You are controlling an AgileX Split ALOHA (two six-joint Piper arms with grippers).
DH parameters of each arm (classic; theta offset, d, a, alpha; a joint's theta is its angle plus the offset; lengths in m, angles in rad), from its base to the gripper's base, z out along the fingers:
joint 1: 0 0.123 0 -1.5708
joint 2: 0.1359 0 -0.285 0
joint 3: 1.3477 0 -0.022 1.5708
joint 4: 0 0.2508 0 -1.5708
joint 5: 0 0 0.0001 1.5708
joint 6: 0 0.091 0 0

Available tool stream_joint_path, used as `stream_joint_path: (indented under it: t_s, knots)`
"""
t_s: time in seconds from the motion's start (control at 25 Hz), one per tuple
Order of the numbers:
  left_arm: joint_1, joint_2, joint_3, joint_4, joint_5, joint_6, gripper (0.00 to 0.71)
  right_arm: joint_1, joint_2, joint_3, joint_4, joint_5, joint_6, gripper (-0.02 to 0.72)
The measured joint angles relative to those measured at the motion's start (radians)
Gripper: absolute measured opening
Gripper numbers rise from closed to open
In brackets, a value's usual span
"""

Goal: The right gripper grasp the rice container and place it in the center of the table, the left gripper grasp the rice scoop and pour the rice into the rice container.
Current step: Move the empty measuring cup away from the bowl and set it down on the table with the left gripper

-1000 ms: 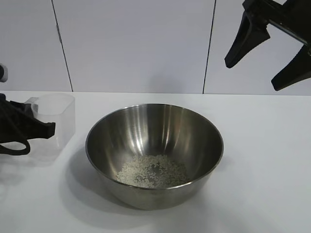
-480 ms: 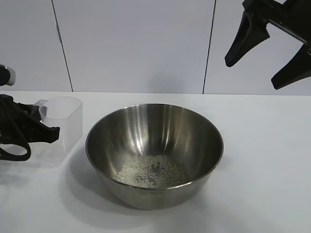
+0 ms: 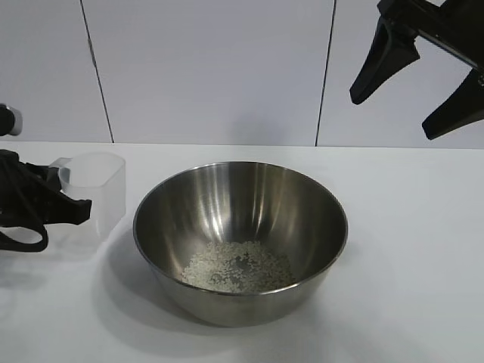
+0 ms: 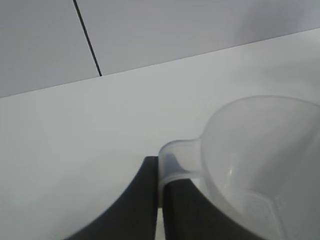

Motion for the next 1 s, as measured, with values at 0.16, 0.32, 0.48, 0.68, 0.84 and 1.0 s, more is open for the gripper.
stream_joint_path:
  t_s: [0.16,0.32,0.48,0.68,0.84,1.0]
  knots:
    - [0.000,0.025,0.000,0.002,0.001,-0.007,0.009,0.000,0.000,0.000,0.000,0.002,0.000,0.631]
    - [0.000,0.024,0.000,0.003,0.001,-0.006,0.009,0.000,0.000,0.000,0.000,0.004,0.000,0.631]
    - [0.000,0.024,0.000,0.003,0.001,-0.006,0.063,0.000,0.000,0.000,0.000,0.004,0.000,0.631]
    - [0.000,0.024,0.000,0.003,0.001,-0.006,0.152,0.000,0.000,0.000,0.000,0.004,0.000,0.631]
    - [0.000,0.024,0.000,0.003,0.001,-0.006,0.164,0.000,0.000,0.000,0.000,0.004,0.000,0.631]
    - [0.000,0.024,0.000,0.003,0.001,-0.006,0.164,0.000,0.000,0.000,0.000,0.004,0.000,0.631]
